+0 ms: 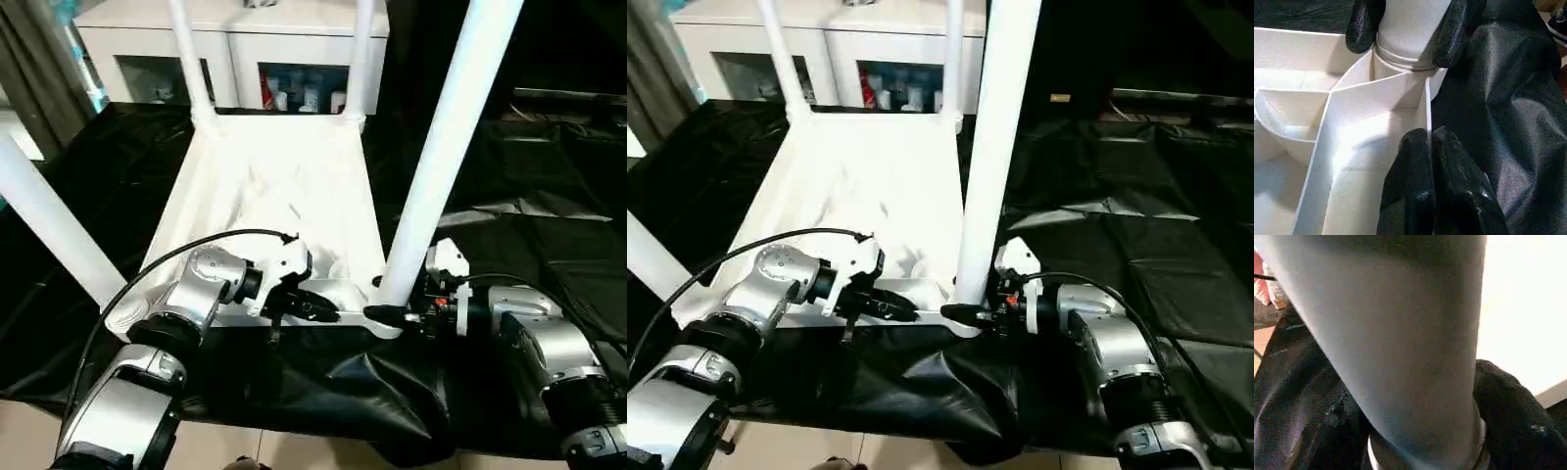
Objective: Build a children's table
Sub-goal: Rotate leg to tighten
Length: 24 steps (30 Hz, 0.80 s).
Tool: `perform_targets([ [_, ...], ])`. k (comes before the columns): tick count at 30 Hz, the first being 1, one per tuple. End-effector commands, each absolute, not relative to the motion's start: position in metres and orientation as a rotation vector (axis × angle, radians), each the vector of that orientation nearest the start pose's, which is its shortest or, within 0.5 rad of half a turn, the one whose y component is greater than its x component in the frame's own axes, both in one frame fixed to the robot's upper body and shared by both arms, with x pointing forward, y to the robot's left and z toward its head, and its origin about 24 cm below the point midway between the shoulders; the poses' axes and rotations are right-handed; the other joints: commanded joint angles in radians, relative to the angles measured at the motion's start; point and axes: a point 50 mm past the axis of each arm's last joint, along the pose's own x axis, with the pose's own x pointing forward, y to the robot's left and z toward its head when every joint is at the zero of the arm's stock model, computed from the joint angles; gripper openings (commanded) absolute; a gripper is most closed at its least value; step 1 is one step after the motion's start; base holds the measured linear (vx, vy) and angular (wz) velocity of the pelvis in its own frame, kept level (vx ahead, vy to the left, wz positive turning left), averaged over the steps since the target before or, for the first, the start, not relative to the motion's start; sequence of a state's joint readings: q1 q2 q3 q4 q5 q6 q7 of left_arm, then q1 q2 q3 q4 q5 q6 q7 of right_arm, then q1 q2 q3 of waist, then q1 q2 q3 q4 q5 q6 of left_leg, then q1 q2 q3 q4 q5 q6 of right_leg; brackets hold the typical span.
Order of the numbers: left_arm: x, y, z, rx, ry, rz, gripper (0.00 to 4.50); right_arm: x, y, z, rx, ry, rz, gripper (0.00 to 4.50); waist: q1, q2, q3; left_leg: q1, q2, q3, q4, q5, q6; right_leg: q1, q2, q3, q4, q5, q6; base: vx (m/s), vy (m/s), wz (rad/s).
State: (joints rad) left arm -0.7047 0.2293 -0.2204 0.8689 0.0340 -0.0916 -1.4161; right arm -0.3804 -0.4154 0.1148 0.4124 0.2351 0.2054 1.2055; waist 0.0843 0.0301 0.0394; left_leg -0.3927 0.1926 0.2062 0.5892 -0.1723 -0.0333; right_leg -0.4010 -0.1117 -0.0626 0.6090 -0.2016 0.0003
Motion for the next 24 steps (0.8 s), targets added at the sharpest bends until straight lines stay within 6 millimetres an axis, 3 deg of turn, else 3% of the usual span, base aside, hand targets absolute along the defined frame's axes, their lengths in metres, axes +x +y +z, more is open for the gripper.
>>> perform_targets([
  [1, 0.321, 0.091, 0.058, 0.241, 0.279, -1.583, 0.00, 0.282, -0.161, 0.042, -0.003, 0.367, 1.250, 2.62, -0.003, -0.018, -0.061, 0.024, 0.044, -0.015, -0.063, -0.169, 0.094, 0.046, -0.040, 0.034, -0.062, -0.063, -0.267, 0.000, 0.000, 0.00],
  [4, 0.330, 0.082, 0.059, 0.261, 0.254, -1.462, 0.00, 0.287, -0.158, 0.032, 0.024, 0.369, 1.117, 2.61, -0.001, -0.020, -0.061, 0.023, 0.043, -0.015, -0.063, -0.168, 0.092, 0.044, -0.040, 0.034, -0.062, -0.064, -0.264, 0.000, 0.000, 0.00],
  [8, 0.340, 0.065, 0.059, 0.253, 0.243, -1.320, 0.00, 0.297, -0.154, 0.014, 0.018, 0.386, 0.859, 2.60, -0.016, -0.025, -0.055, 0.024, 0.038, -0.020, -0.070, -0.222, 0.040, 0.044, -0.044, 0.035, -0.079, -0.204, -0.224, 0.000, 0.000, 0.00],
  [10, 0.343, 0.050, 0.060, 0.234, 0.239, -1.258, 0.00, 0.304, -0.151, 0.006, 0.036, 0.398, 0.692, 2.59, -0.028, -0.022, -0.049, 0.028, 0.037, -0.020, -0.075, -0.269, 0.022, 0.035, -0.041, 0.037, -0.087, -0.269, -0.209, 0.000, 0.000, 0.00],
  [11, 0.344, 0.042, 0.061, 0.231, 0.237, -1.238, 0.00, 0.306, -0.149, 0.004, 0.041, 0.404, 0.631, 2.59, -0.031, -0.013, -0.050, 0.031, 0.035, -0.024, -0.076, -0.288, 0.008, 0.038, -0.045, 0.036, -0.092, -0.317, -0.194, 0.000, 0.000, 0.00],
  [14, 0.343, 0.028, 0.061, 0.233, 0.241, -1.214, 0.00, 0.312, -0.144, 0.001, 0.057, 0.405, 0.519, 2.59, -0.037, -0.017, -0.053, 0.029, 0.035, -0.024, -0.077, -0.281, 0.010, 0.039, -0.041, 0.038, -0.093, -0.283, -0.185, 0.000, 0.000, 0.00],
  [17, 0.341, 0.020, 0.060, 0.244, 0.242, -1.219, 0.00, 0.313, -0.137, 0.001, 0.061, 0.409, 0.493, 2.59, -0.036, -0.016, -0.057, 0.026, 0.034, -0.022, -0.073, -0.232, 0.036, 0.041, -0.038, 0.038, -0.084, -0.183, -0.200, 0.000, 0.000, 0.00],
  [18, 0.341, 0.019, 0.059, 0.248, 0.242, -1.221, 0.00, 0.313, -0.135, 0.001, 0.058, 0.411, 0.495, 2.59, -0.038, -0.002, -0.057, 0.027, 0.033, -0.021, -0.073, -0.237, 0.036, 0.040, -0.035, 0.036, -0.088, -0.163, -0.203, 0.000, 0.000, 0.00],
  [19, 0.339, 0.016, 0.058, 0.260, 0.243, -1.236, 0.00, 0.312, -0.128, 0.002, 0.006, 0.389, 0.536, 2.59, -0.039, -0.006, -0.058, 0.027, 0.033, -0.021, -0.073, -0.238, 0.037, 0.042, -0.036, 0.036, -0.085, -0.153, -0.207, 0.000, 0.000, 0.00],
  [20, 0.339, 0.016, 0.058, 0.270, 0.243, -1.244, 0.00, 0.311, -0.124, 0.004, -0.023, 0.372, 0.578, 3.15, -0.037, -0.008, -0.057, 0.025, 0.032, -0.021, -0.072, -0.243, 0.043, 0.044, -0.037, 0.035, -0.086, -0.160, -0.208, 0.000, 0.000, 0.00],
  [24, 0.338, 0.020, 0.057, 0.287, 0.243, -1.272, 0.00, 0.309, -0.121, 0.010, -0.036, 0.321, 0.654, 3.45, -0.037, -0.003, -0.057, 0.027, 0.034, -0.022, -0.075, -0.263, 0.039, 0.043, -0.038, 0.036, -0.090, -0.197, -0.196, 0.000, 0.000, 0.00],
])
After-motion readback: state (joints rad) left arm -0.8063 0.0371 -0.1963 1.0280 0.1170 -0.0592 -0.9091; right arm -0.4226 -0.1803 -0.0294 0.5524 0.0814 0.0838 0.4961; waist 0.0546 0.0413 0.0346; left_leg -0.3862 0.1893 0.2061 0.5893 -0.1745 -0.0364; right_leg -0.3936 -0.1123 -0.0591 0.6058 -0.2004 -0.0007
